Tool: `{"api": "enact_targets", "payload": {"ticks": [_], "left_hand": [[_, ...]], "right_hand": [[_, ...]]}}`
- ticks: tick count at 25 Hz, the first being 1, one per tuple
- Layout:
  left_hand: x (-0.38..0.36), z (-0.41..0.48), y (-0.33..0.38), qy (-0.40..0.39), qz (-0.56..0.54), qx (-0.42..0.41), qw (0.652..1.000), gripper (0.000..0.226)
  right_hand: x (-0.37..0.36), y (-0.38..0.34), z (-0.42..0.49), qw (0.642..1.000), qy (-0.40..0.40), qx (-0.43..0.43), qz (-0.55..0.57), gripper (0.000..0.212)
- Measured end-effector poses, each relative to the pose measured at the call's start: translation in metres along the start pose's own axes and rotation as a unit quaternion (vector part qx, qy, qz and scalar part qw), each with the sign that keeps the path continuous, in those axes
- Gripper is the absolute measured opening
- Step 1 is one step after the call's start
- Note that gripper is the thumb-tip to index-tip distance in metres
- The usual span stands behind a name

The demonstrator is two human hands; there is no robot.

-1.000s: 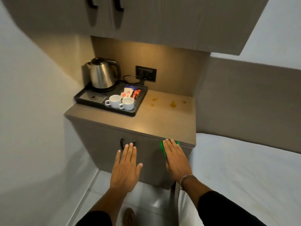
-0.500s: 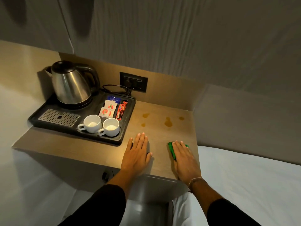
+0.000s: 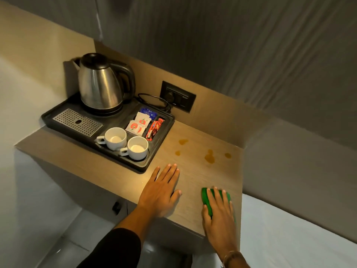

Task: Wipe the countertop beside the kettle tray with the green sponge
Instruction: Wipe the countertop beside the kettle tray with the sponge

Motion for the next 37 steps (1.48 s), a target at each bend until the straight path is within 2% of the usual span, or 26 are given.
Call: {"api": "enact_targets", "payload": {"ticks": [2, 4, 7, 9, 11, 12, 14, 17, 18, 22, 23, 26, 27, 29, 31, 32, 34, 37], "left_hand": [[-0.005, 0.000, -0.003, 0.016, -0.009, -0.003, 1.000, 0.072], [-0.009, 0.002, -0.005, 0.027, -0.011, -0.007, 1.000, 0.072], [-0.013, 0.004, -0.006, 0.041, -0.014, -0.008, 0.999, 0.073], [-0.011, 0.004, -0.005, 0.040, -0.013, -0.011, 0.999, 0.073], [-0.012, 0.002, -0.004, 0.040, -0.014, -0.005, 0.999, 0.073], [-0.011, 0.002, -0.004, 0.040, -0.014, -0.001, 0.999, 0.073], [-0.010, 0.005, -0.004, 0.034, -0.016, -0.001, 0.999, 0.073], [-0.009, 0.004, -0.004, 0.034, -0.026, -0.001, 0.999, 0.073], [-0.009, 0.004, -0.004, 0.032, -0.027, -0.002, 0.999, 0.073], [-0.006, 0.003, -0.002, 0.035, -0.034, 0.003, 0.999, 0.073], [-0.005, 0.003, -0.002, 0.034, -0.033, 0.002, 0.999, 0.072], [-0.003, 0.003, -0.001, 0.030, -0.032, 0.000, 0.999, 0.072], [-0.002, 0.003, -0.001, 0.028, -0.033, 0.000, 0.999, 0.072], [-0.002, 0.002, -0.001, 0.023, -0.035, 0.003, 0.999, 0.072], [-0.001, 0.002, -0.001, 0.021, -0.031, 0.006, 0.999, 0.071], [-0.002, 0.002, -0.001, 0.018, -0.030, 0.006, 0.999, 0.071], [-0.002, 0.004, -0.001, 0.017, -0.028, 0.005, 0.999, 0.071], [-0.001, 0.004, -0.001, 0.020, -0.030, 0.004, 0.999, 0.071]], "right_hand": [[0.007, 0.020, 0.008, 1.000, 0.000, 0.022, 0.005, 0.058], [0.016, 0.031, 0.042, 1.000, 0.021, 0.001, 0.023, 0.056], [0.026, 0.013, 0.109, 0.999, 0.021, -0.016, 0.030, 0.052], [0.017, 0.004, 0.110, 0.998, -0.007, 0.044, 0.038, 0.053], [0.012, 0.021, 0.082, 0.991, -0.041, 0.125, 0.031, 0.053], [0.017, 0.038, 0.075, 0.989, -0.042, 0.138, 0.021, 0.053], [0.028, 0.064, 0.097, 0.993, -0.019, 0.108, 0.049, 0.051], [0.039, 0.059, 0.167, 0.995, 0.030, -0.039, 0.086, 0.049], [0.034, 0.052, 0.174, 0.996, 0.029, -0.044, 0.076, 0.050], [0.026, 0.077, 0.137, 0.992, -0.008, 0.114, 0.054, 0.051], [0.031, 0.087, 0.141, 0.992, -0.006, 0.109, 0.060, 0.051], [0.039, 0.072, 0.194, 0.995, 0.031, -0.035, 0.087, 0.049], [0.036, 0.056, 0.203, 0.995, 0.029, -0.047, 0.085, 0.050], [0.023, 0.032, 0.192, 0.996, -0.001, 0.045, 0.073, 0.050], [0.020, 0.044, 0.154, 0.982, -0.041, 0.171, 0.072, 0.051], [0.025, 0.059, 0.141, 0.977, -0.051, 0.193, 0.077, 0.050], [0.033, 0.075, 0.153, 0.983, -0.037, 0.157, 0.092, 0.048], [0.034, 0.046, 0.205, 0.995, 0.029, -0.008, 0.100, 0.048]]}}
Point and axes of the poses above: each hand's wrist, its own z-axis towards the middle knuckle, its own x-axis out of the back of the hand, y = z × x, the point moved 3 cm from there along z, towards the middle knuckle, and after that the axes turned 4 degrees about x, right-handed, at the moved point
